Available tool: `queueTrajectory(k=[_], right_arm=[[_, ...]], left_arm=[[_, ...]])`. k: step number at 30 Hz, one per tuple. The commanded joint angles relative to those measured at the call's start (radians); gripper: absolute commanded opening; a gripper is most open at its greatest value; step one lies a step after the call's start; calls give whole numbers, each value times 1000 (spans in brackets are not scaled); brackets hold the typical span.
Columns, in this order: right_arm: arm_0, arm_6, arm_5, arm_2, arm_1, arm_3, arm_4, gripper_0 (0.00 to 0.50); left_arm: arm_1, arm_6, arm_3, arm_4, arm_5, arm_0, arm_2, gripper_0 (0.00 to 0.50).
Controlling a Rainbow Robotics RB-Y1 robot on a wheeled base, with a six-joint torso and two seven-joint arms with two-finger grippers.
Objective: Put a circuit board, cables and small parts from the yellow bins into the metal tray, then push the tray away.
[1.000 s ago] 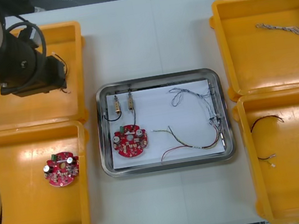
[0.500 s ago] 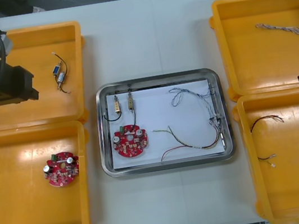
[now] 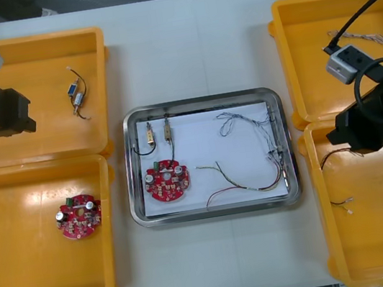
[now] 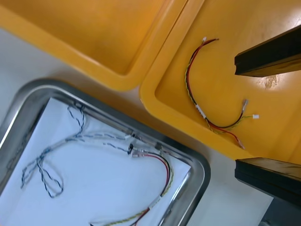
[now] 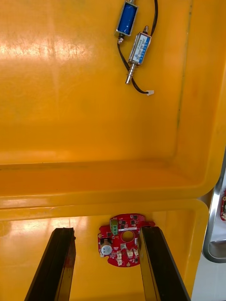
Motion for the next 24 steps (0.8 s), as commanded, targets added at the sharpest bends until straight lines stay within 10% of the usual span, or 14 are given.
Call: queueTrajectory(k=[1, 5, 8, 24], right_arm=[[-15, 13, 3, 79, 4, -70, -15, 500], [-25, 18, 3, 144, -11, -81, -15, 500], [-45, 21, 3, 205, -25, -81, -9, 500], [-221, 70, -68, 561, -62, -27, 74, 500]], left_arm=[[44, 82, -32, -3, 6, 11, -16, 396], [44, 80, -32, -1, 6, 11, -16, 399], [44, 76, -32, -1, 6, 11, -16, 500], [44, 68, -32, -6, 6, 15, -16, 500]])
